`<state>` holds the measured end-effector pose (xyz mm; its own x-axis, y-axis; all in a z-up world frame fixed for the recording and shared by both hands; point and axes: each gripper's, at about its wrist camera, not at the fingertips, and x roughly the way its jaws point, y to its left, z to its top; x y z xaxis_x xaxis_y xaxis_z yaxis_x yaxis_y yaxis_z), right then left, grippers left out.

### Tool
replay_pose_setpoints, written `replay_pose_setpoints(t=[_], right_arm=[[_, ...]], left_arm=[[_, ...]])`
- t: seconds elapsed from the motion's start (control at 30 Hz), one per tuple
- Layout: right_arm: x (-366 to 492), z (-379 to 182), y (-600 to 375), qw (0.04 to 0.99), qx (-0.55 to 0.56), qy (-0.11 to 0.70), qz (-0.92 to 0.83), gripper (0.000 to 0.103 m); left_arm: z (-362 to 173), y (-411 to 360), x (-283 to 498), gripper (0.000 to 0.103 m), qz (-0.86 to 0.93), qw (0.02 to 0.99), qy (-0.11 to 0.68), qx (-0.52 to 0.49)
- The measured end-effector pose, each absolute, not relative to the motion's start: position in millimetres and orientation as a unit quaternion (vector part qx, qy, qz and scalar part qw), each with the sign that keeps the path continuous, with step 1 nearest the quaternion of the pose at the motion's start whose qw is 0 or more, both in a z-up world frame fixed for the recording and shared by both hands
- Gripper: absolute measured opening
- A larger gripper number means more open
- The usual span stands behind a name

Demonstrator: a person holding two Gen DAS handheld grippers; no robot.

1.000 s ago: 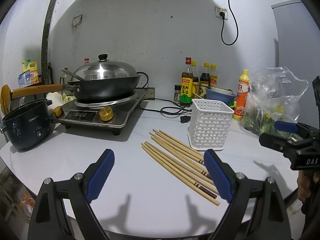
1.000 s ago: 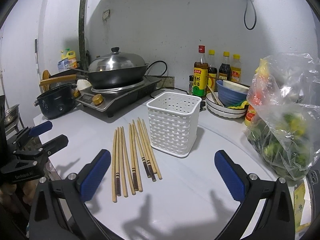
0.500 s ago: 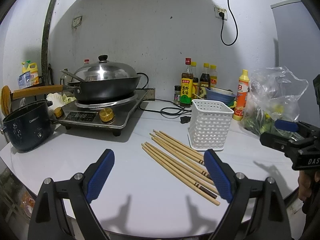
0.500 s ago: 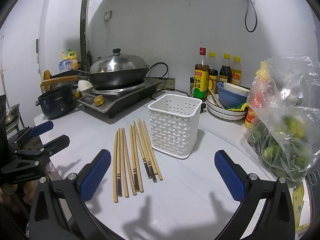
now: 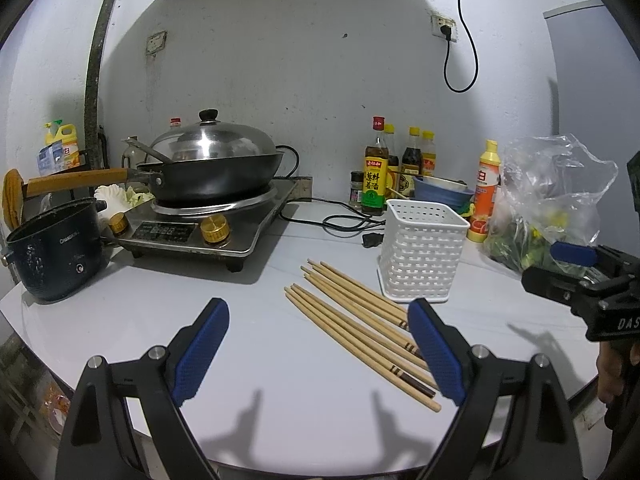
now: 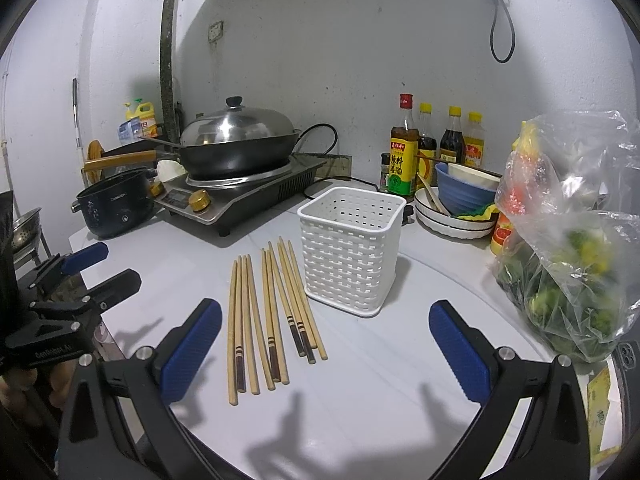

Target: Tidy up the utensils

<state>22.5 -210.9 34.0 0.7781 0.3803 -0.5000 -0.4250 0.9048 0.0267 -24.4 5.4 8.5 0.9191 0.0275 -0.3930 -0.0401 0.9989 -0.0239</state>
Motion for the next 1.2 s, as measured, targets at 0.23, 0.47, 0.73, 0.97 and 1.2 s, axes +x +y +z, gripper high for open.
replay_pose_setpoints(t=[0.23,0.47,0.73,0.97,1.2], right_arm=[[22,34,-210,0.942,-0.044,0.256,0.214,0.103],[22,34,-210,0.942,-0.044,0.256,0.214,0.103],[24,33,-208,0.941,-0.045,0.257,0.216,0.103],[31,33,-206,0.939,-0.045,0.263,0.217,0.103],[49,27,-195,0.930,-0.062,0.283,0.227,0.102]], left_arm=[[9,7,-25,0.091,0.016,0.980,0.200,-0.016],[8,7,-25,0.091,0.017,0.979,0.200,-0.016],[6,7,-24,0.091,0.019,0.978,0.205,-0.016],[2,12,-17,0.091,0.022,0.976,0.216,-0.020],[-7,24,-4,0.091,0.023,0.971,0.236,-0.038]])
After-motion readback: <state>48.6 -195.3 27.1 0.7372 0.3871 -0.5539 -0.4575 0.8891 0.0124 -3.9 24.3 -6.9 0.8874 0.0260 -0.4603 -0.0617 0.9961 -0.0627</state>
